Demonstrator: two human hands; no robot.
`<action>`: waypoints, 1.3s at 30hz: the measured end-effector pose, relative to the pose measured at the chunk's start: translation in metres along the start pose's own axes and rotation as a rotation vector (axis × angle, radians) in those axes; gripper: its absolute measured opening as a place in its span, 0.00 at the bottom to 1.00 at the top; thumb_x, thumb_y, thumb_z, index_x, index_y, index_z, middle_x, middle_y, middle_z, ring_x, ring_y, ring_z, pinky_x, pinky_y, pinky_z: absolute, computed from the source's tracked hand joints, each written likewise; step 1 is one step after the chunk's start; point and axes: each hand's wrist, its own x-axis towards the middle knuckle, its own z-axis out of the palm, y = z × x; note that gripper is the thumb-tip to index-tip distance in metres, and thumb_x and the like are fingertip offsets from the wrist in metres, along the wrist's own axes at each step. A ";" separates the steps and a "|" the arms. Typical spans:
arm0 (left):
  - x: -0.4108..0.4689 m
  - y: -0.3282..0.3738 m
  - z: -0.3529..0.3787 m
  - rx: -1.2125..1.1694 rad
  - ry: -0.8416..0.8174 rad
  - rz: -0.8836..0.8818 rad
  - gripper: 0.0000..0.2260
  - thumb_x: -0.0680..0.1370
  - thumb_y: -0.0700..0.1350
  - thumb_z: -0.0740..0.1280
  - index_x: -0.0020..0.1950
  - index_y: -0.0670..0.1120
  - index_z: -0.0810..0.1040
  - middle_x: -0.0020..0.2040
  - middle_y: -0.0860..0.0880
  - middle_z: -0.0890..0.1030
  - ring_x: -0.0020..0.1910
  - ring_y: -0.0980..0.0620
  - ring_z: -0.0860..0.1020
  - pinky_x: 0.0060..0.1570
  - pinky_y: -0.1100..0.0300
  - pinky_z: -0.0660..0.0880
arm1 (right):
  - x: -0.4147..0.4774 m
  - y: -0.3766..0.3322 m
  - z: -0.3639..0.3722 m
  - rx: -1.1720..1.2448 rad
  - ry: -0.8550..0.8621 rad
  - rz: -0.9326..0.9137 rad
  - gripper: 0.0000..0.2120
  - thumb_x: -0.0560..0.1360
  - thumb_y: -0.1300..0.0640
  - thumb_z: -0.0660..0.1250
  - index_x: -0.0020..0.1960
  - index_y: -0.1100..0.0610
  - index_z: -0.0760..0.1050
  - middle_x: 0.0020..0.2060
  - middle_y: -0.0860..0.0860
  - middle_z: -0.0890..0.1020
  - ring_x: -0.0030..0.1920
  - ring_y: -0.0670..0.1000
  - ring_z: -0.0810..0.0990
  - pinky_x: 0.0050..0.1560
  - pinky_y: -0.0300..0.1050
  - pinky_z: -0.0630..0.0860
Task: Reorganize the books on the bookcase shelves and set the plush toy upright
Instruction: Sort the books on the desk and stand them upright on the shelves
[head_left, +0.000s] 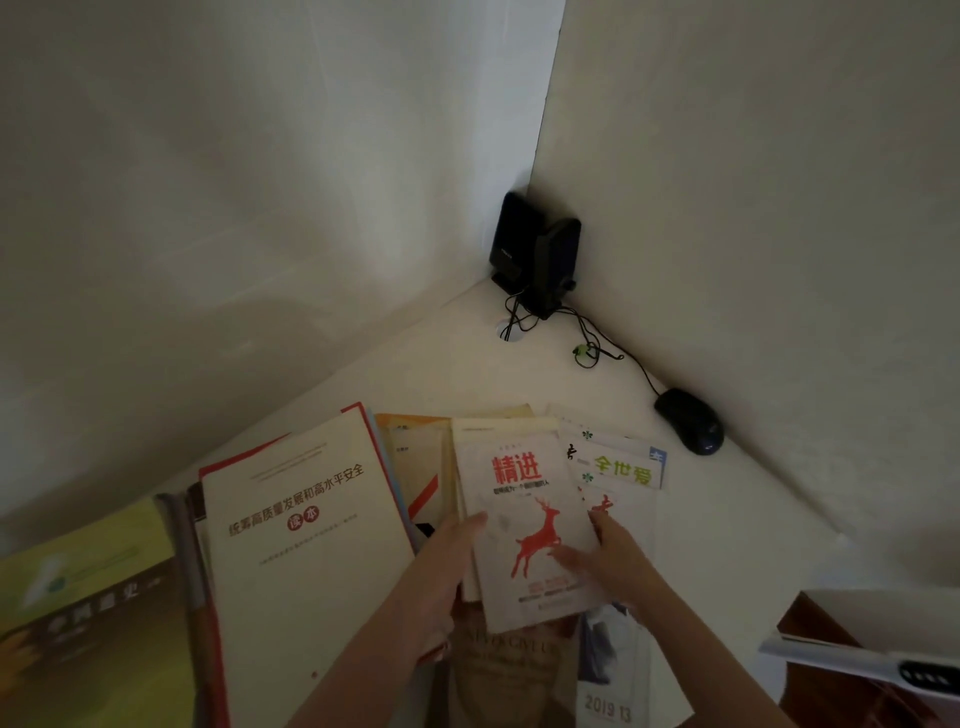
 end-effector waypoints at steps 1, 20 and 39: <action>0.004 -0.001 -0.002 0.001 -0.007 -0.012 0.14 0.80 0.51 0.60 0.62 0.45 0.73 0.53 0.45 0.81 0.52 0.46 0.80 0.49 0.51 0.77 | -0.005 0.010 0.001 0.002 -0.008 0.040 0.24 0.70 0.55 0.74 0.62 0.59 0.70 0.56 0.53 0.80 0.54 0.53 0.80 0.56 0.53 0.78; 0.012 -0.010 0.005 0.458 0.055 0.214 0.18 0.71 0.54 0.71 0.58 0.48 0.77 0.55 0.49 0.79 0.55 0.50 0.77 0.56 0.51 0.76 | -0.055 0.086 0.000 0.563 -0.088 0.097 0.60 0.33 0.45 0.85 0.60 0.61 0.66 0.52 0.63 0.81 0.49 0.63 0.83 0.48 0.61 0.80; 0.014 0.025 0.032 0.076 0.082 0.273 0.18 0.69 0.46 0.75 0.57 0.48 0.76 0.51 0.48 0.82 0.46 0.53 0.82 0.41 0.59 0.79 | -0.050 0.051 0.016 0.266 0.033 -0.027 0.34 0.71 0.51 0.72 0.70 0.52 0.58 0.62 0.49 0.70 0.63 0.51 0.71 0.63 0.54 0.73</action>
